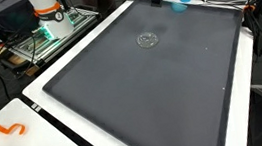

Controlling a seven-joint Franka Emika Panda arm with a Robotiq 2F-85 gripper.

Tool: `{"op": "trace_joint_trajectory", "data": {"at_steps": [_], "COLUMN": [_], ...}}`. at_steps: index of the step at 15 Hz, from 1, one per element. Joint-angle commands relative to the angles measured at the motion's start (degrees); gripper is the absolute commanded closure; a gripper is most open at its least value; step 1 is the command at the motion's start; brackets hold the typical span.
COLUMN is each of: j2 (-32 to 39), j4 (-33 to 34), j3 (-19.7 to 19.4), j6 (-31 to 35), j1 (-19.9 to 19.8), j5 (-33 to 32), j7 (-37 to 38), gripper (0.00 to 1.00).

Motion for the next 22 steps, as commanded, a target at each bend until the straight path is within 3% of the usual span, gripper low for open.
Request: {"op": "trace_joint_trajectory", "data": {"at_steps": [1, 22], "j2": [2.5, 8.2], "j4": [3.4, 11.8], "j3": [-1.2, -3.5], "j6": [-3.3, -5.0], "j1": [2.2, 3.0], "j5": [-2.1, -0.2], "j7": [2.7, -0.6], "gripper": [0.69, 0.69]}}
